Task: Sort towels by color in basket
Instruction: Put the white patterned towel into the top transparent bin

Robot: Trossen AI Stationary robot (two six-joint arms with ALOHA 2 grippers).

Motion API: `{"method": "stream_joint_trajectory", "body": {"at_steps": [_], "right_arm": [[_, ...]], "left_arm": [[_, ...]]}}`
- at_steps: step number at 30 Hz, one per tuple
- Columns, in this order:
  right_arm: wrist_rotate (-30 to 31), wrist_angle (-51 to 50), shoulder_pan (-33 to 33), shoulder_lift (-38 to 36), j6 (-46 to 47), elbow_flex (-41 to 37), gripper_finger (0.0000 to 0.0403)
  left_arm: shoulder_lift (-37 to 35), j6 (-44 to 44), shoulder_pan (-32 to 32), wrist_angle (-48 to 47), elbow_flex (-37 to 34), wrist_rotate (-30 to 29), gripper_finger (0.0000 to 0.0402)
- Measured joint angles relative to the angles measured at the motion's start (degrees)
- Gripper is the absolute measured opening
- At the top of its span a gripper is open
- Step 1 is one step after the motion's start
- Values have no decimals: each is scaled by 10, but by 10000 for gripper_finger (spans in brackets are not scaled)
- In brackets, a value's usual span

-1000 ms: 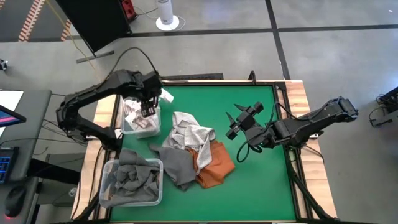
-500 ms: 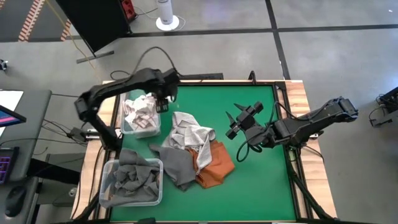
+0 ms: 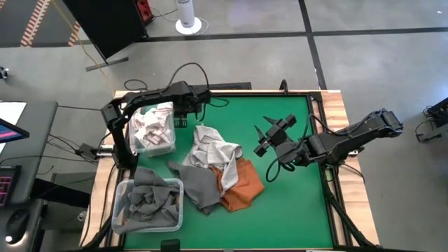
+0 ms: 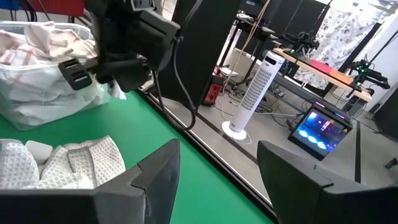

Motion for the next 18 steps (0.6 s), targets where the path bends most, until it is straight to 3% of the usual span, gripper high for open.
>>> {"method": "stream_joint_trajectory", "body": {"at_steps": [2,4,13,18], "right_arm": [[0,0,0,0,0,0,244],[0,0,0,0,0,0,244],[0,0,0,0,-1,0,244],[0,0,0,0,-2,0,244]], "left_arm": [[-2,0,-2,-12,3,-14,42],[-2,-2,-8,-20,7,-29,13],[-74,-3,-56,12,106,-17,2],[-122,-97,-71,-106,202,-47,1]]}}
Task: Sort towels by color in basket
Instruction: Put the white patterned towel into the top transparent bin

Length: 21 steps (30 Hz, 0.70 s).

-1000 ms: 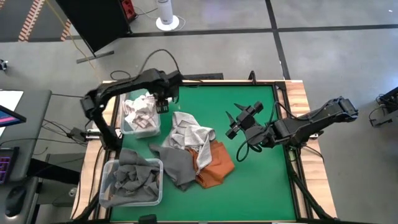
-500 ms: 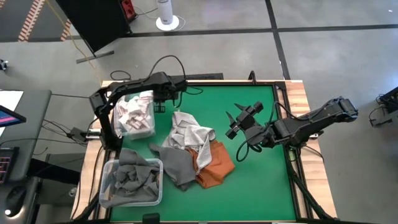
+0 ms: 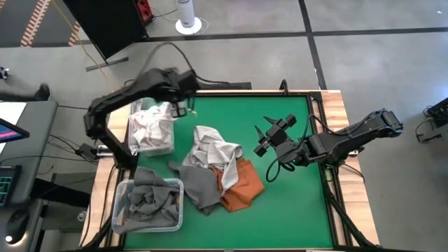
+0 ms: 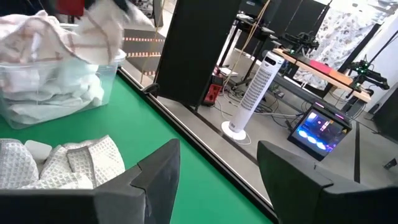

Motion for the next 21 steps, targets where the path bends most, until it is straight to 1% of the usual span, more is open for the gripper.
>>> {"method": "stream_joint_trajectory", "body": {"at_steps": [2,4,6,7,8,14,21], "right_arm": [[0,0,0,0,0,0,244],[0,2,0,0,0,0,244],[0,4,0,0,0,0,244],[0,5,0,0,2,0,244],[0,6,1,0,2,0,244],[-3,11,14,0,6,0,244],[-4,14,20,0,6,0,244]], "left_arm": [[-12,-63,0,-69,28,4,1],[-31,-111,1,-66,28,24,1],[-58,-125,3,-63,9,80,1],[-66,-135,4,-70,2,99,1],[-74,-148,4,-73,-10,101,1],[-102,-195,24,-66,-127,102,1],[-111,-171,71,-66,-263,110,1]]}}
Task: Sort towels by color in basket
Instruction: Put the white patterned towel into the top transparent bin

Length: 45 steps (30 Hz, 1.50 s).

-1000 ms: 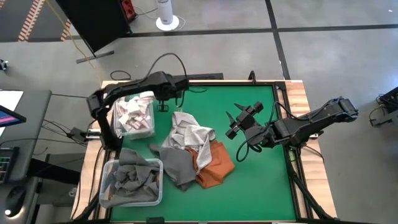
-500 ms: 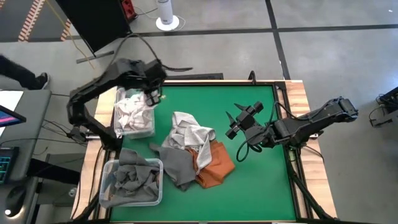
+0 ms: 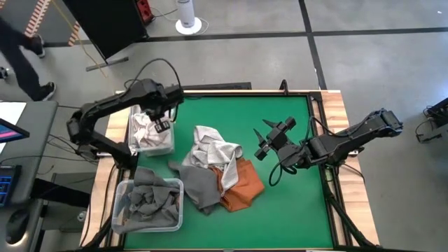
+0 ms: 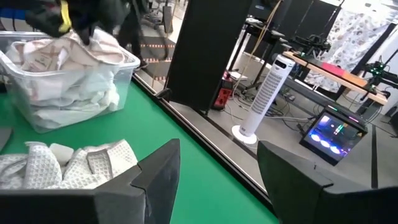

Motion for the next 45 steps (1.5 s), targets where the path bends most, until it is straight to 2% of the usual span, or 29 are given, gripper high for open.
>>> {"method": "stream_joint_trajectory", "body": {"at_steps": [7,13,16,23,31,34,37,40,45], "right_arm": [[0,1,0,0,0,0,244],[0,5,0,0,0,0,244],[0,5,0,0,0,0,244],[0,5,0,0,-2,0,244],[0,9,0,0,-9,0,244],[0,9,0,0,-9,0,244],[0,8,0,0,-9,0,244],[0,8,0,0,-10,0,244],[0,8,0,0,-11,0,244]], "left_arm": [[0,34,38,14,-134,-7,1],[0,93,41,104,-238,-80,1],[0,130,41,164,-266,-86,1],[-2,254,32,271,-320,3,0],[-5,349,13,377,-312,106,0],[-5,368,11,394,-311,110,0],[-5,348,17,393,-312,109,4],[-5,332,18,388,-312,114,33],[-3,315,17,395,-311,139,115]]}}
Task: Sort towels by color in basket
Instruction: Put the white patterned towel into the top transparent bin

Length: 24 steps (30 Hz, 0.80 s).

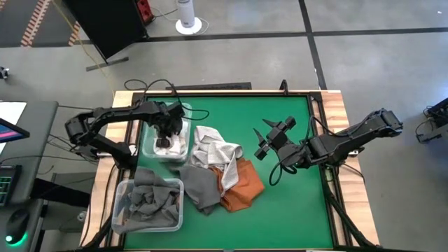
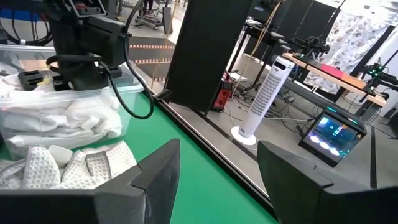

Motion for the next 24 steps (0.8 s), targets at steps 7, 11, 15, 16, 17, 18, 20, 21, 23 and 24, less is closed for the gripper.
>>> {"method": "stream_joint_trajectory", "body": {"at_steps": [7,11,15,16,17,18,20,21,23,24], "right_arm": [[0,0,3,0,0,0,244],[0,0,3,0,0,0,244],[0,0,3,0,0,0,244],[0,0,3,0,0,0,244],[0,0,3,0,0,0,244],[0,0,3,0,0,0,244],[0,0,3,0,0,0,244],[0,0,3,0,0,0,244],[0,0,3,0,0,0,244],[0,0,1,0,0,0,244]], "left_arm": [[1,-52,-1,-159,108,-41,204],[-1,-57,-6,-250,196,-40,216],[-9,-49,-8,-279,266,-40,217],[-14,-43,-8,-279,278,-42,217],[-19,-37,-7,-278,287,-43,217],[-23,-31,-7,-278,295,-45,217],[-31,-22,-7,-278,306,-45,217],[-35,-17,-8,-280,309,-47,217],[-41,3,-8,-288,314,-77,217],[-42,17,-8,-289,314,-109,217]]}}
